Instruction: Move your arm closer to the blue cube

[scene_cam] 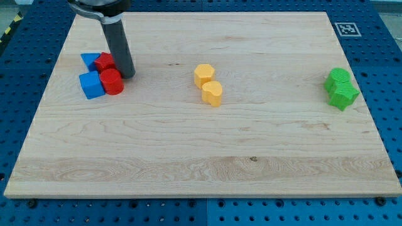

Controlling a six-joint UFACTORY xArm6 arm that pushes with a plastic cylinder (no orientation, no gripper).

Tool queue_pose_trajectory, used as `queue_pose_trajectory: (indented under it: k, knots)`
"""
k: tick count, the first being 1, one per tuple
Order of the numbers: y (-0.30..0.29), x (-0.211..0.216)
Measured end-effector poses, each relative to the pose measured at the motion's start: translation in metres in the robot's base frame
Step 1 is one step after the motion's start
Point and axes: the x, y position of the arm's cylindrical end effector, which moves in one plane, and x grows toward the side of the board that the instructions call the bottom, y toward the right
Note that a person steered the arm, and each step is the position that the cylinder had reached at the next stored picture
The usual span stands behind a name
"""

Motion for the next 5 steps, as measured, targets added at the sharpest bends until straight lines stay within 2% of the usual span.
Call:
queue_pose_trajectory:
  k: [1, 2, 3, 4, 5]
  knots:
    - [0.036, 0.02]
    - [0.044, 0.058]
    - [0.026, 0.09]
    - [-0.004, 0.102]
    - [-0.023, 0.087]
